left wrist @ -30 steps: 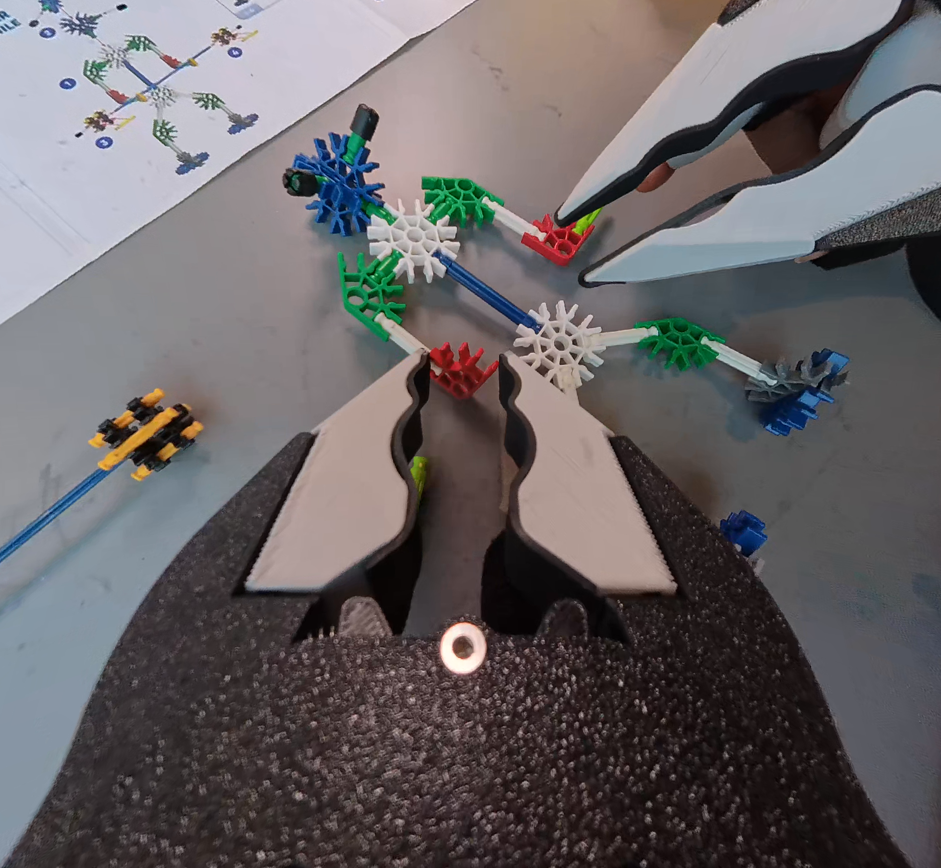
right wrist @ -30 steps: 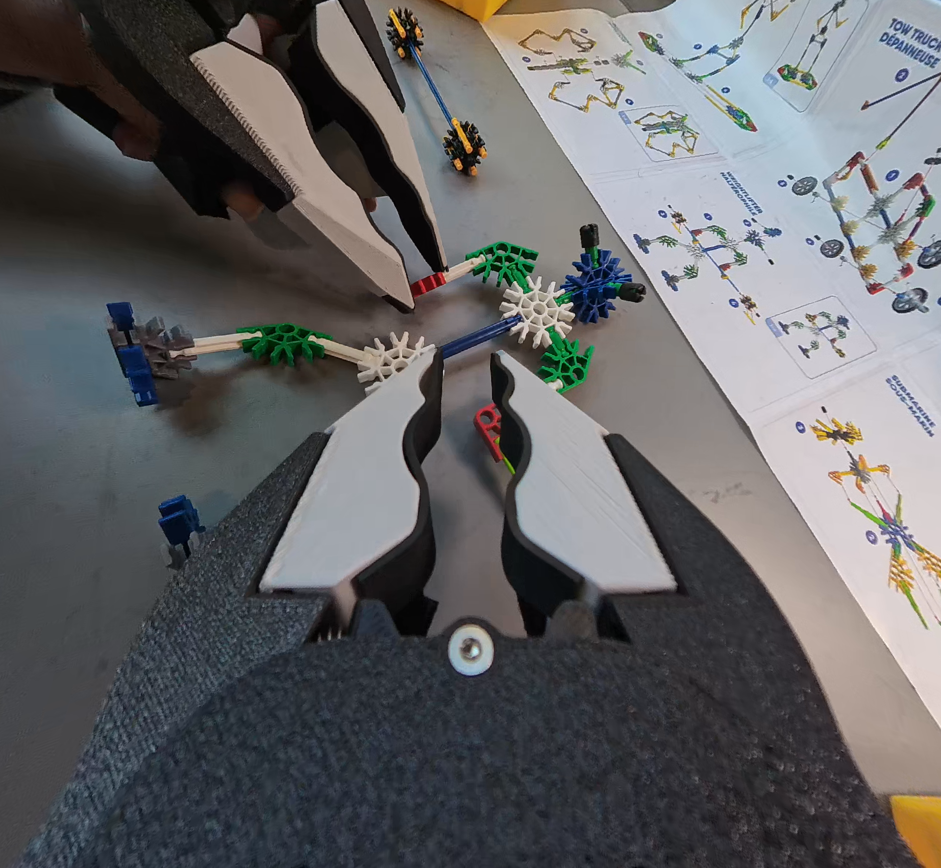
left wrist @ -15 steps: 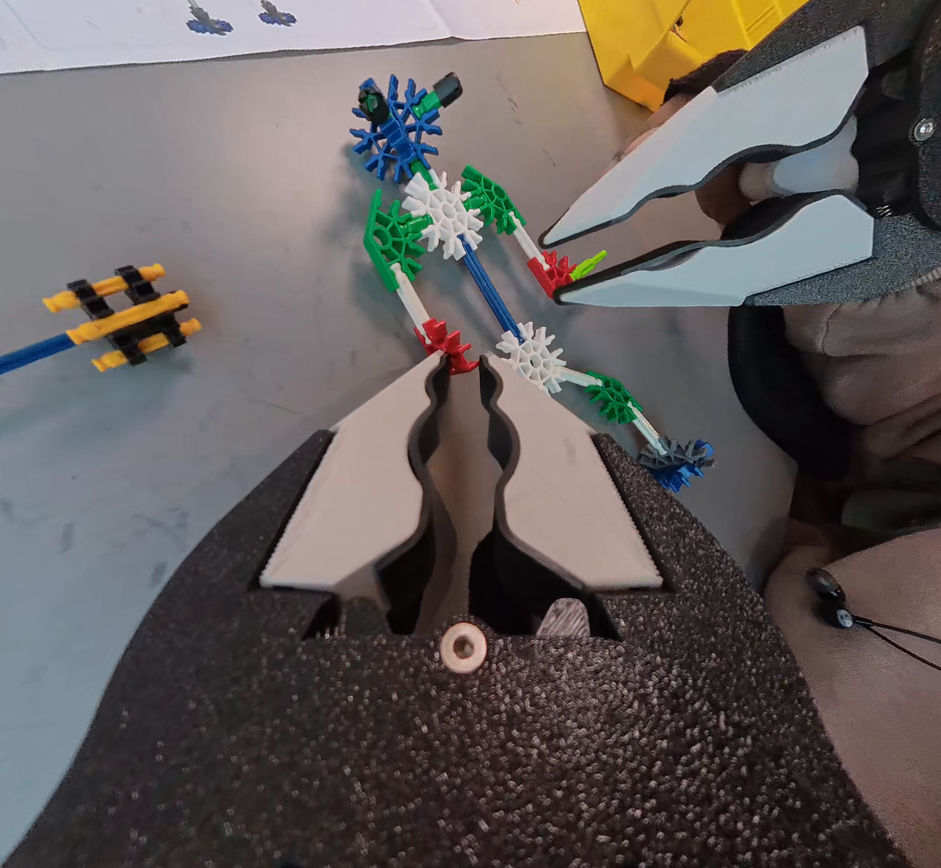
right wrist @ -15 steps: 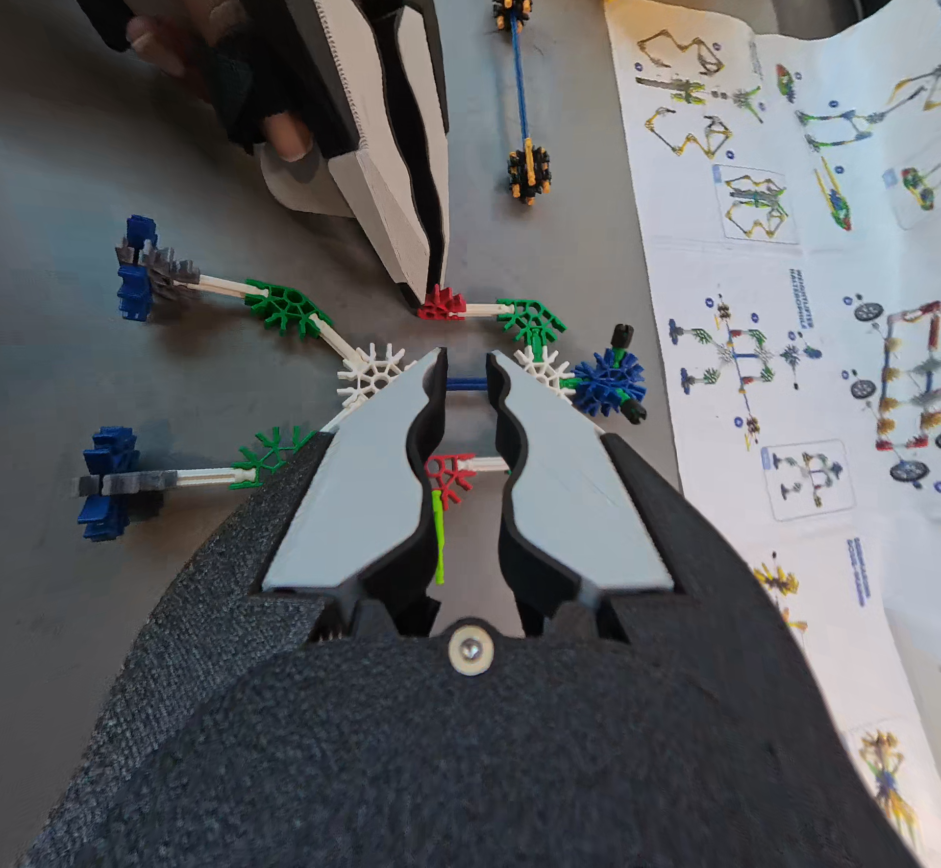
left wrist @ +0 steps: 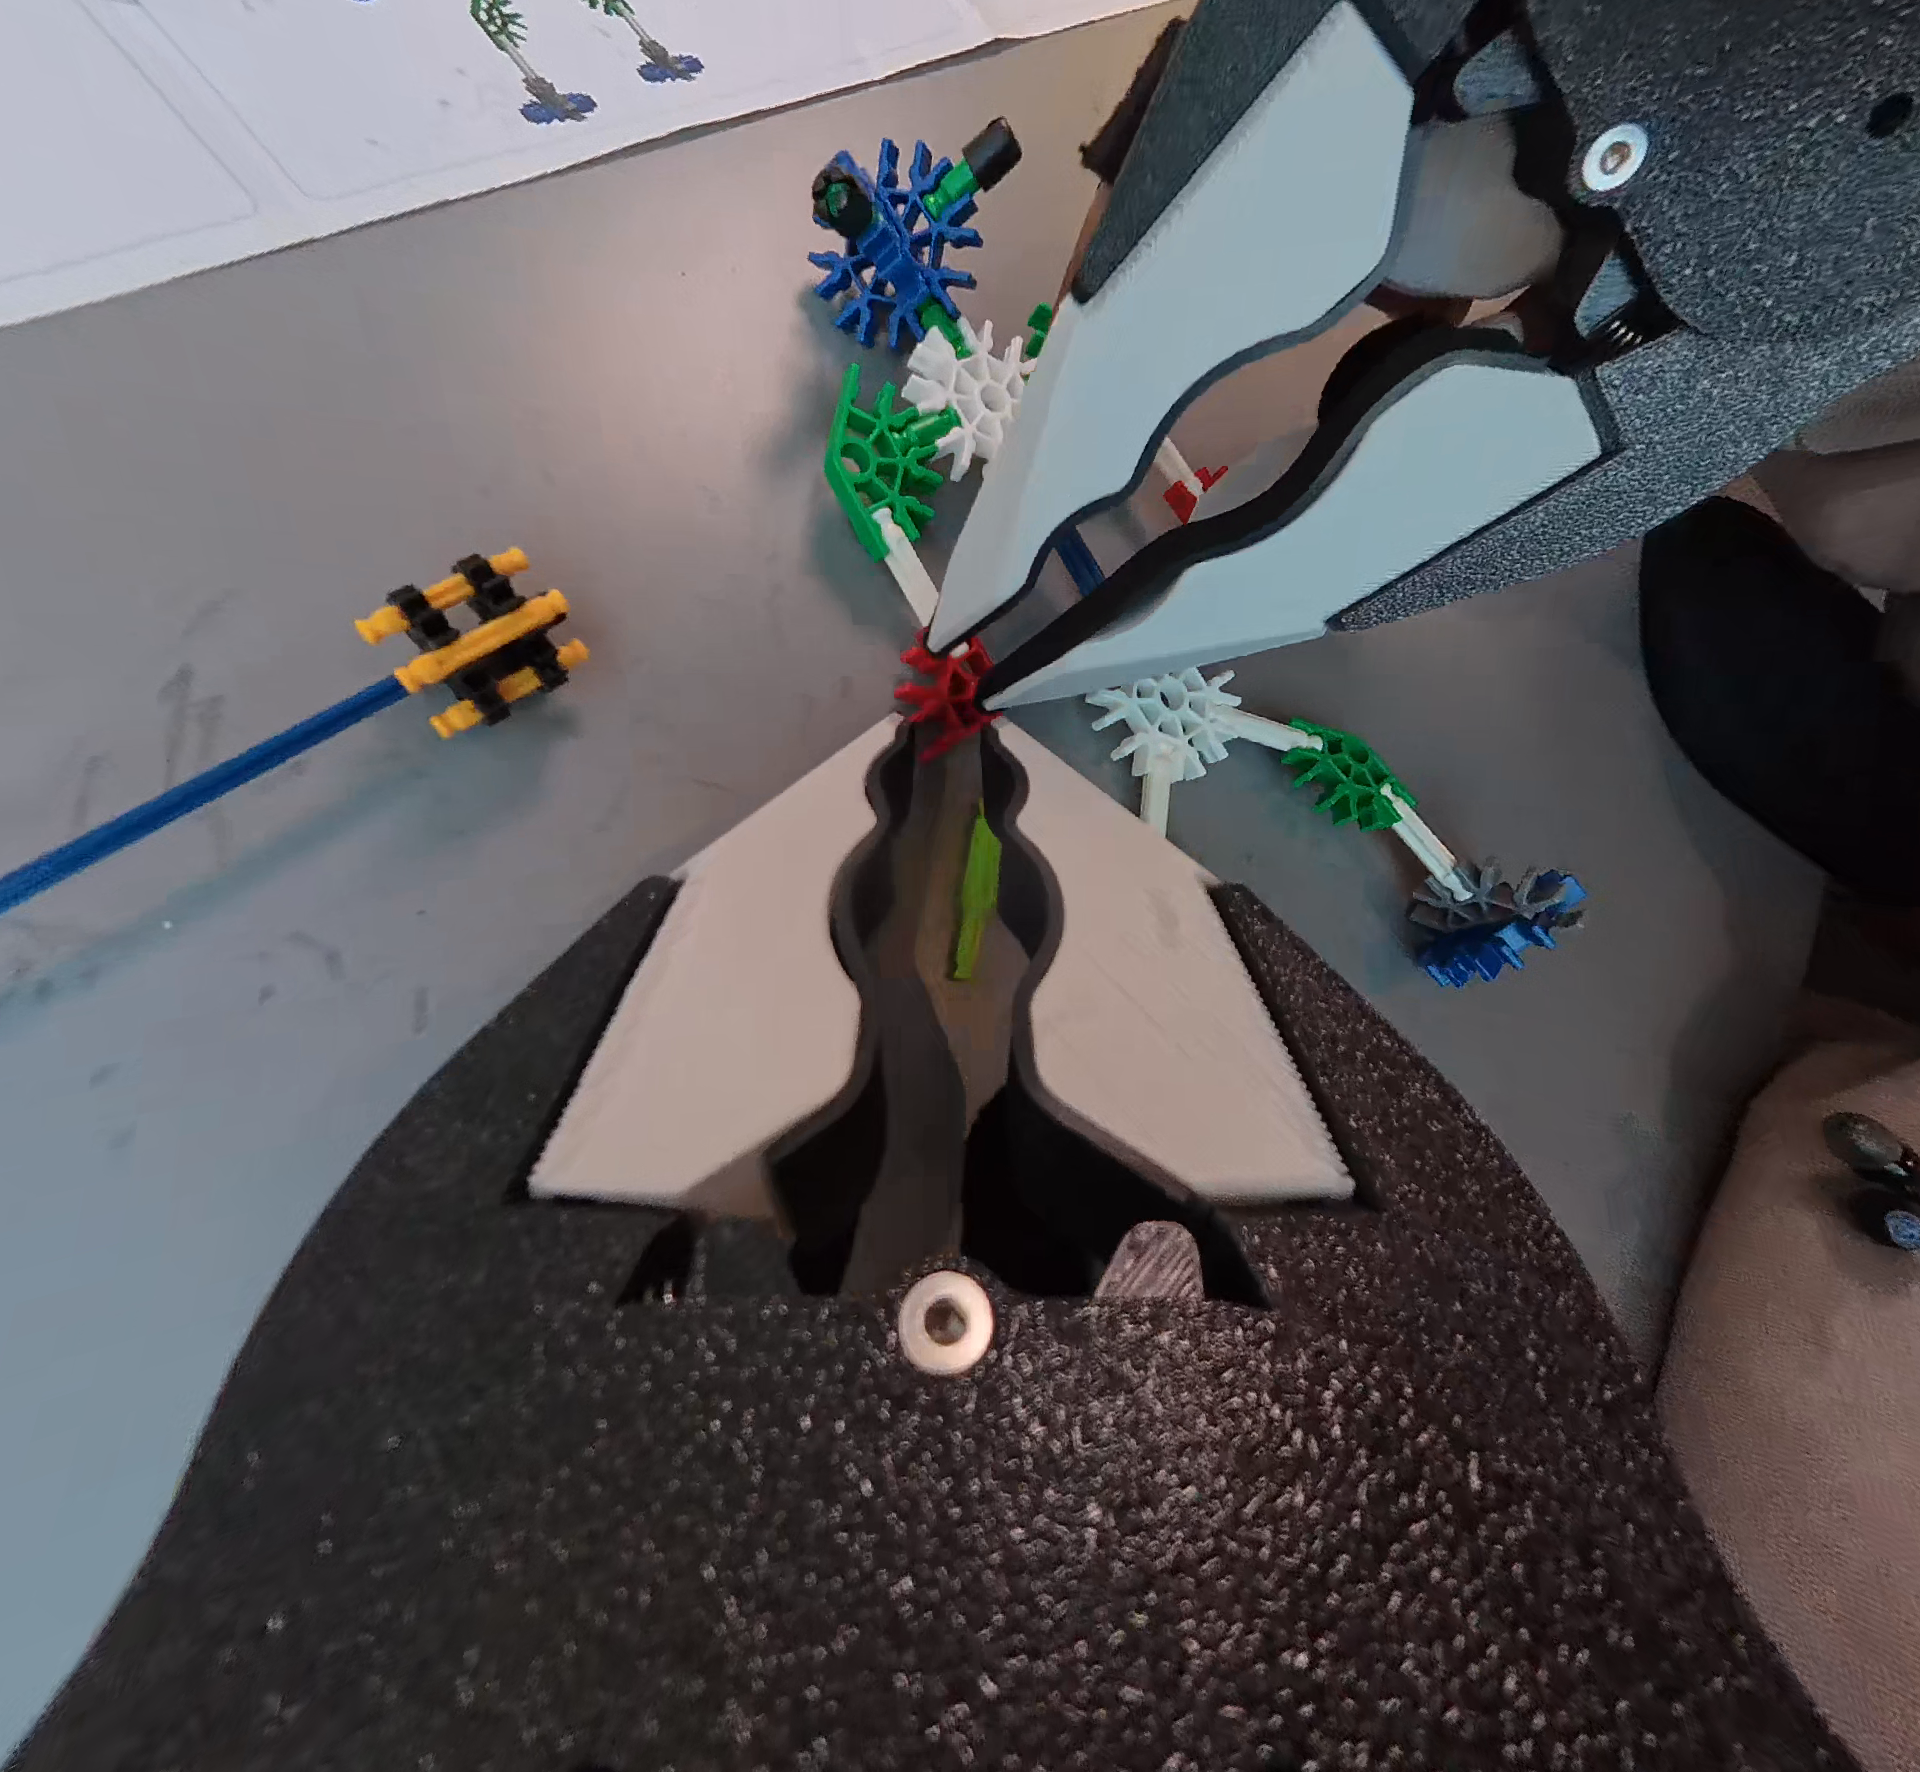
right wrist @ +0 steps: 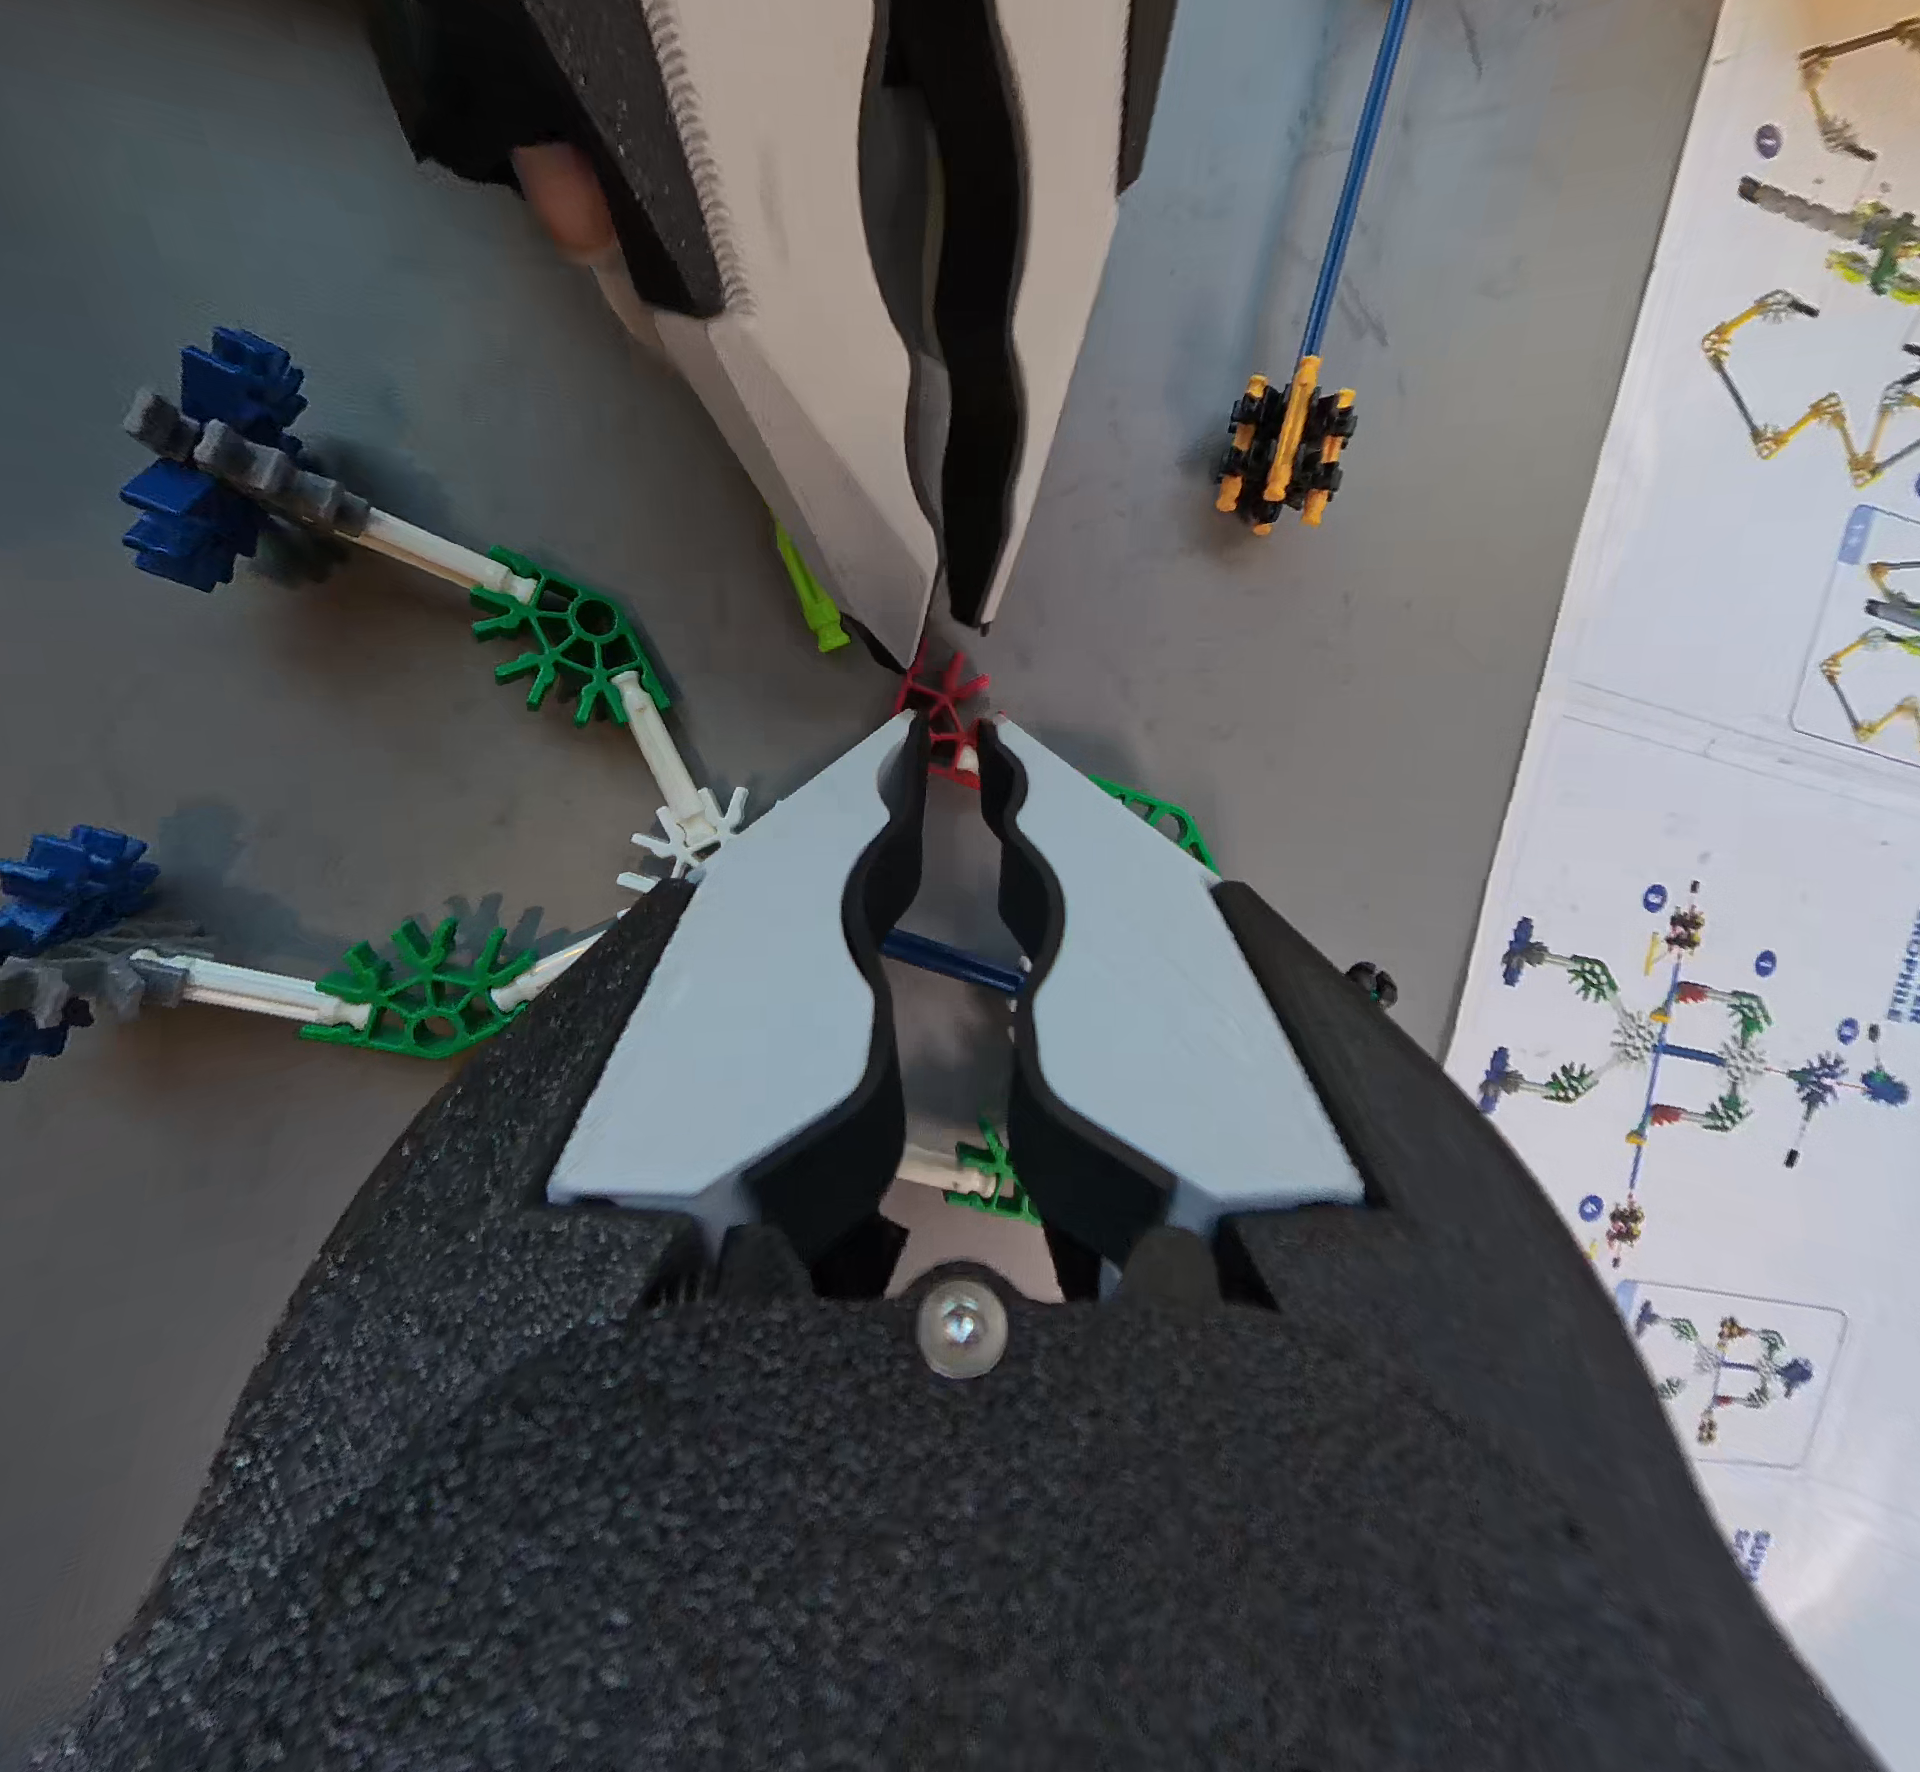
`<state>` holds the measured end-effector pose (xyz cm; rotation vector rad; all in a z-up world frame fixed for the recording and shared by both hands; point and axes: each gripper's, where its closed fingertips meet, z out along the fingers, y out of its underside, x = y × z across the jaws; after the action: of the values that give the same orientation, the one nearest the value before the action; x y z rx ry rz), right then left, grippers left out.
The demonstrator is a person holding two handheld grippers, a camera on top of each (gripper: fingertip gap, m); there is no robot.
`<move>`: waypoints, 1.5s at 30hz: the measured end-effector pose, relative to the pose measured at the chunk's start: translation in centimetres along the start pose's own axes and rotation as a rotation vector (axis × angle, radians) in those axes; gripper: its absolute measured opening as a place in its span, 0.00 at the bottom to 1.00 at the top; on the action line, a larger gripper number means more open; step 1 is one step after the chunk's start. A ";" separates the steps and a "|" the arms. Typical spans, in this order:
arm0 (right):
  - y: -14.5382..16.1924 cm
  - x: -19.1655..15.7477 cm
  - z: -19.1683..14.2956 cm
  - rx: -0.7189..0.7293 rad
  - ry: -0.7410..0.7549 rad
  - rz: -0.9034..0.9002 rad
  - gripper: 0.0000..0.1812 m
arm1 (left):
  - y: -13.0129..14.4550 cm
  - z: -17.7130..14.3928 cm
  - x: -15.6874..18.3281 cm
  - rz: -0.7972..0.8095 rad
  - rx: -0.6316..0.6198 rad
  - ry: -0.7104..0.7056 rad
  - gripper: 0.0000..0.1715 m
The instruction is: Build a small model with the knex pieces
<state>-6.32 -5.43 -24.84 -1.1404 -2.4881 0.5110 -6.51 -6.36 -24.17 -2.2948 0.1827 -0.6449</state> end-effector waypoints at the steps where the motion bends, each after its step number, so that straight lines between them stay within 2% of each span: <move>1: 0.0 -0.1 0.0 -0.018 -0.022 0.002 0.04 | -0.3 -0.4 0.0 0.012 0.008 0.005 0.08; 3: 0.0 -0.2 0.1 -0.059 -0.070 0.009 0.04 | -0.5 -1.4 -0.1 0.055 0.002 0.019 0.11; 7: 0.0 -1.6 0.0 -0.120 -0.230 -0.020 0.04 | 1.4 -2.5 0.5 0.190 -0.103 0.063 0.13; 12: 0.1 -1.9 -0.1 -0.150 -0.225 -0.133 0.04 | 3.3 -1.7 0.7 0.364 -0.202 -0.001 0.13; 15: 0.1 -2.0 -0.2 -0.122 -0.211 -0.139 0.04 | 3.6 -1.6 0.4 0.473 -0.224 -0.045 0.08; 19: 0.2 -2.3 -0.6 -0.057 -0.175 -0.118 0.05 | 3.9 -1.5 0.8 0.526 -0.229 -0.017 0.02; 23: 0.3 -2.6 -2.0 0.032 -0.145 -0.063 0.06 | 3.6 -1.7 0.4 0.628 -0.220 -0.022 0.02; 26: 1.0 -2.7 -2.7 0.046 -0.112 -0.045 0.06 | 3.2 -2.3 0.7 0.695 -0.194 0.040 0.02; 33: -0.4 -3.0 -2.2 0.122 -0.088 -0.010 0.06 | 2.2 -2.0 -0.1 0.784 -0.208 0.127 0.02; 39: -0.5 -2.8 -0.6 0.061 -0.097 -0.001 0.02 | 2.4 -1.2 -0.3 0.819 -0.235 0.163 0.02; 45: -0.9 -2.3 -0.5 0.046 -0.087 0.028 0.01 | 2.7 -1.0 -0.2 0.822 -0.233 0.170 0.02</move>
<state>-5.25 -7.65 -24.44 -1.1600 -2.5231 0.6352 -7.08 -8.82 -25.48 -2.1019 1.2538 -0.3855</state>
